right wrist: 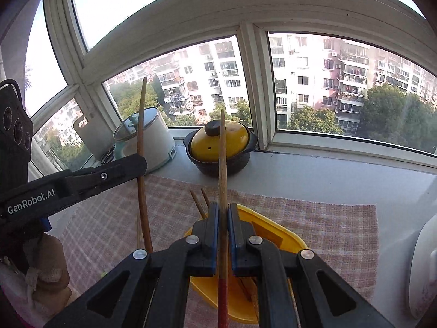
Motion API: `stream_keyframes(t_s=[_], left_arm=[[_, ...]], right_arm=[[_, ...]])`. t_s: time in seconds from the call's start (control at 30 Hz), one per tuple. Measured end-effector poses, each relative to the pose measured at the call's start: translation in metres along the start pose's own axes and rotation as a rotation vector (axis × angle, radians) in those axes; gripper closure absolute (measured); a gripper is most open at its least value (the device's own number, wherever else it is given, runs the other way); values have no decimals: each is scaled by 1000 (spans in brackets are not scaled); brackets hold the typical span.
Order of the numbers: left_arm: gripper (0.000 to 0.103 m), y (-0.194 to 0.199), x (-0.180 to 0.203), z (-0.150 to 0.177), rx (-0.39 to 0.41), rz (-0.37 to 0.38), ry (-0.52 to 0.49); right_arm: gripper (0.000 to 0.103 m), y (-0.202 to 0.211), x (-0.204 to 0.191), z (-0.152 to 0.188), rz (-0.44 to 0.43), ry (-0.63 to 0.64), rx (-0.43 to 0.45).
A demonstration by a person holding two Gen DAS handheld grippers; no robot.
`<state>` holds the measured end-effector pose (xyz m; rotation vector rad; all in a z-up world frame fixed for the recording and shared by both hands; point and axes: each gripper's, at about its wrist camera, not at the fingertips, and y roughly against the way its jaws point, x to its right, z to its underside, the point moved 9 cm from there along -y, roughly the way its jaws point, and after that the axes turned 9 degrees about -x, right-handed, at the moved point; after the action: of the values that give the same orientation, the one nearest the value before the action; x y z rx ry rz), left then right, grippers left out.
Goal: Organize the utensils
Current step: 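Carry the chopsticks over the yellow bin with both grippers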
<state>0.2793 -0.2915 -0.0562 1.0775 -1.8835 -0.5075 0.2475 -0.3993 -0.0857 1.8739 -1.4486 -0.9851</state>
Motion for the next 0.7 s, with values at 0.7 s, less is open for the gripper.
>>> stream_keyframes(t_s=[0.7], left_arm=[[99,-61,5,6,-17,-56,-43]], right_arm=[[99,-41,33,-1,-18,-5,50]])
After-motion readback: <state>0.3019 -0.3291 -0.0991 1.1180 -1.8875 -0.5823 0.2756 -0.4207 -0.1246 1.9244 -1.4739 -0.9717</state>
